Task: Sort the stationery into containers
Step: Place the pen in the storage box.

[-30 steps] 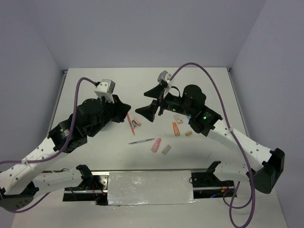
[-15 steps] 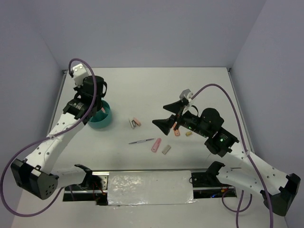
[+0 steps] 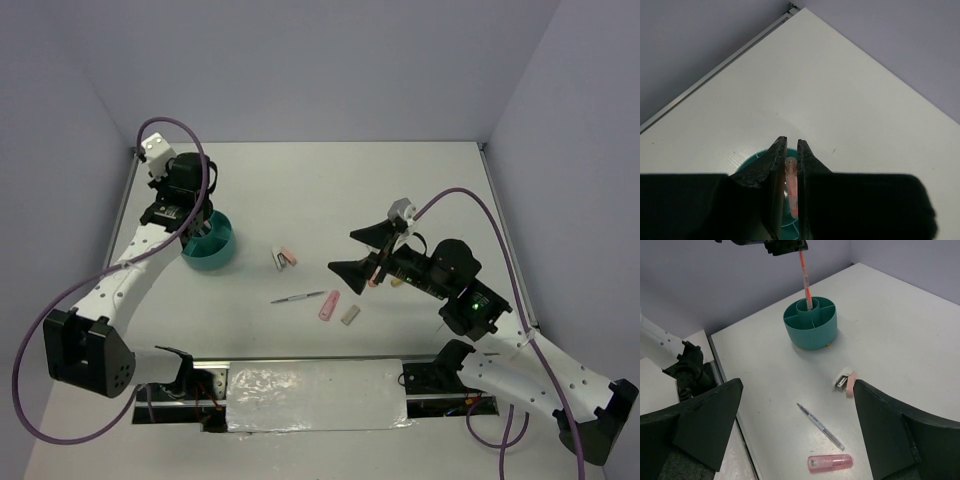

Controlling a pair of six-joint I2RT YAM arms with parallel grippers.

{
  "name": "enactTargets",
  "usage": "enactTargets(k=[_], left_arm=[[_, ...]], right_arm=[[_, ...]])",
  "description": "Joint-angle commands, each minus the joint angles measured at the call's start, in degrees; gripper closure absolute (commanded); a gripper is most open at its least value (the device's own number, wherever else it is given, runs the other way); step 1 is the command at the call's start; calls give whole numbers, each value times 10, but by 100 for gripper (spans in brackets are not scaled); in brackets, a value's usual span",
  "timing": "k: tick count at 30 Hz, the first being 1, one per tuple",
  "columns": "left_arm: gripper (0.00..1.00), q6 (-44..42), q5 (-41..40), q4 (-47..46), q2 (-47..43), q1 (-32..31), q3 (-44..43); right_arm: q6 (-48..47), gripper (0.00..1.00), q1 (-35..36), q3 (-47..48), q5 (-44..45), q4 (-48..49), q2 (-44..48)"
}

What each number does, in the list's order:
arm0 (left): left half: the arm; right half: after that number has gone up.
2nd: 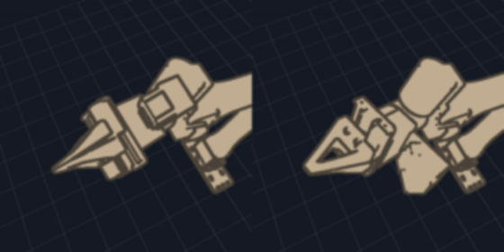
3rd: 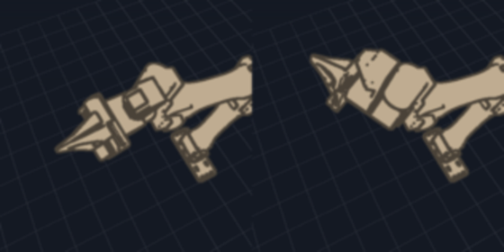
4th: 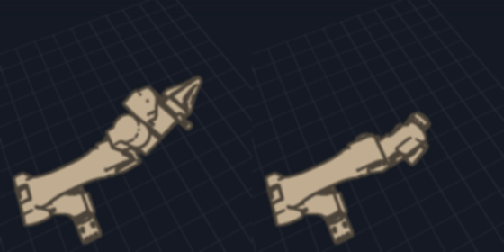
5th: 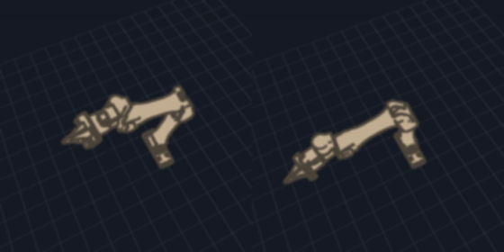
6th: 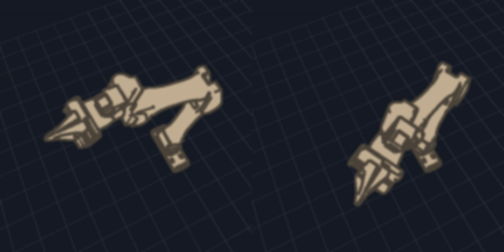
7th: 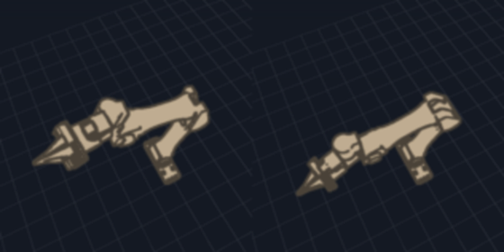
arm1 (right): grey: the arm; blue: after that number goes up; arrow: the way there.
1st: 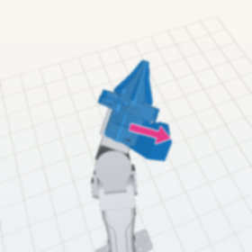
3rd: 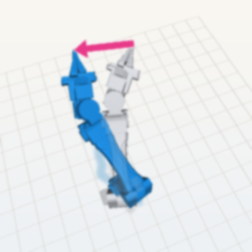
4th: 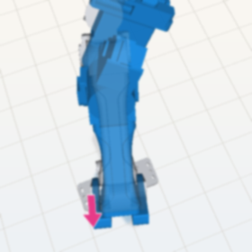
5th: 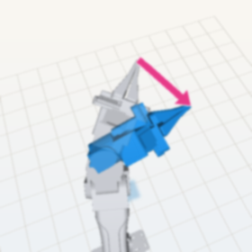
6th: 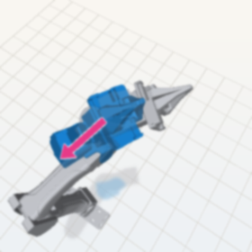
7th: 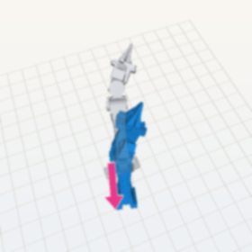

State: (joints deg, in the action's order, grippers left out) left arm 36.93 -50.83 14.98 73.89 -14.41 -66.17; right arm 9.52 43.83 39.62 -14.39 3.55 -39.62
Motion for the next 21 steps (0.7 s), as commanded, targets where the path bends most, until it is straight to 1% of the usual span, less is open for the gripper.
enactTargets(k=[1, 6, 9, 12, 13, 14, 15, 16, 18, 19, 20, 21], left_arm=[[100, 35, -44, 1, 15, 3, 7], [99, 68, -72, 31, 32, 6, 1], [91, 71, -68, 24, 28, 7, 9], [66, 82, -68, 26, 26, 8, 22], [44, 81, -62, 28, 27, 8, 22], [30, 86, -55, 32, 28, 8, 22], [22, 91, -47, 40, 28, 8, 21], [12, 98, -45, 54, 28, 8, 21], [6, 105, -26, 62, 23, 8, 22], [1, 103, -13, 65, 19, 8, 19], [1, 104, 0, 86, 15, 8, 15], [1, 104, 16, 99, 6, 8, 9]], right_arm=[[-6, 0, -1, 7, -6, -4, 0], [-11, 0, 0, 9, -5, -16, 11], [-12, 0, 0, 9, -3, -22, 17], [-12, 0, 0, 10, 2, -29, 16], [-12, 0, 0, 10, 11, -31, 15], [-11, 0, -1, 13, 21, -35, 9], [-6, 0, -1, 16, 36, -61, 2], [5, 0, 0, 20, 77, -72, -5], [11, 0, -2, 38, 102, -115, -44], [13, 0, -2, 47, 109, -134, -63], [16, 0, -3, 69, 139, -156, -104], [34, 0, -5, 78, 162, -193, -125]])
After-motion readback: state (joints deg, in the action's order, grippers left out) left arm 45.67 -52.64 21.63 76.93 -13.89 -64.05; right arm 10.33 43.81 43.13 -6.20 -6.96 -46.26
